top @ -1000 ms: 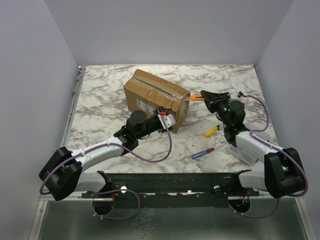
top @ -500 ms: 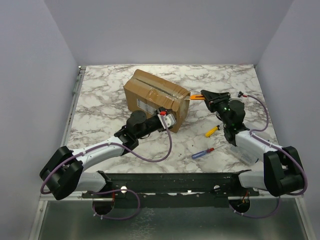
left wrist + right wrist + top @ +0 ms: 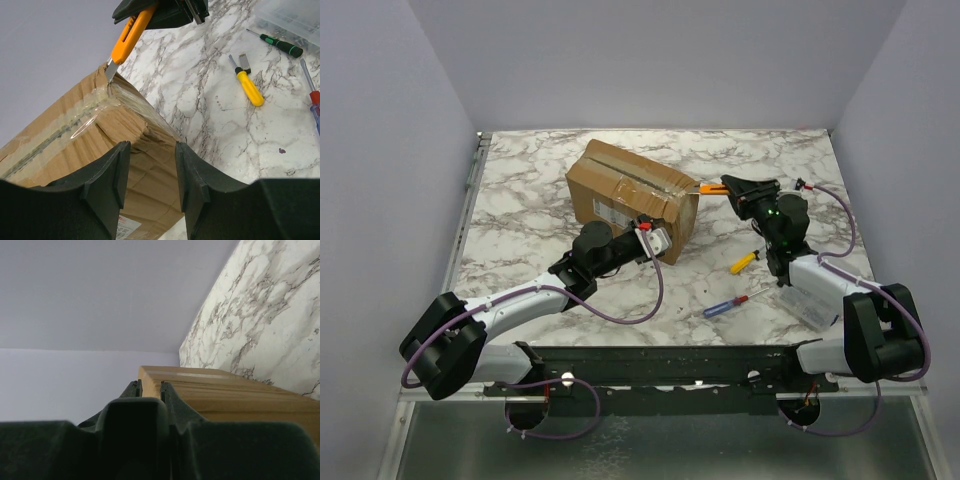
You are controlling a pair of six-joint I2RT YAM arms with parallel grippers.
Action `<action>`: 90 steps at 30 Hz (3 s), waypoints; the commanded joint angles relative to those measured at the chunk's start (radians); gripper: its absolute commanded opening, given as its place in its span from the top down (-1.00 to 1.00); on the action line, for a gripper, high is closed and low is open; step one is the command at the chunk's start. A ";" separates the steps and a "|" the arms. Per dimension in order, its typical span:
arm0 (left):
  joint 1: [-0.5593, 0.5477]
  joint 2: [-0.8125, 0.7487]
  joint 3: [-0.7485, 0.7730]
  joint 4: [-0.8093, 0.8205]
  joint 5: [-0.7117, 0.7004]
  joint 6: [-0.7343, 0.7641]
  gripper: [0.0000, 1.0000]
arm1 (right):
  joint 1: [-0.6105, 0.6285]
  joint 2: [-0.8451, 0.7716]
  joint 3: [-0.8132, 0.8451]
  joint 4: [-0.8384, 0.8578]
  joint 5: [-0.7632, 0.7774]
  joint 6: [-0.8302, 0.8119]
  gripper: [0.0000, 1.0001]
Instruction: Unpack the express box
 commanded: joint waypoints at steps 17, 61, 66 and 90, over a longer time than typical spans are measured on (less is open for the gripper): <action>0.001 0.016 -0.015 -0.024 0.000 -0.017 0.20 | -0.014 0.009 0.027 -0.010 -0.001 0.004 0.99; 0.017 0.147 0.100 -0.092 -0.131 -0.034 0.35 | -0.016 0.200 0.117 0.193 -0.322 -0.040 0.99; 0.022 0.154 0.103 -0.088 -0.130 -0.041 0.36 | -0.015 0.204 0.116 0.175 -0.354 -0.053 0.99; 0.025 0.183 0.100 -0.079 -0.133 -0.044 0.41 | 0.013 0.164 0.085 0.047 -0.437 0.010 0.99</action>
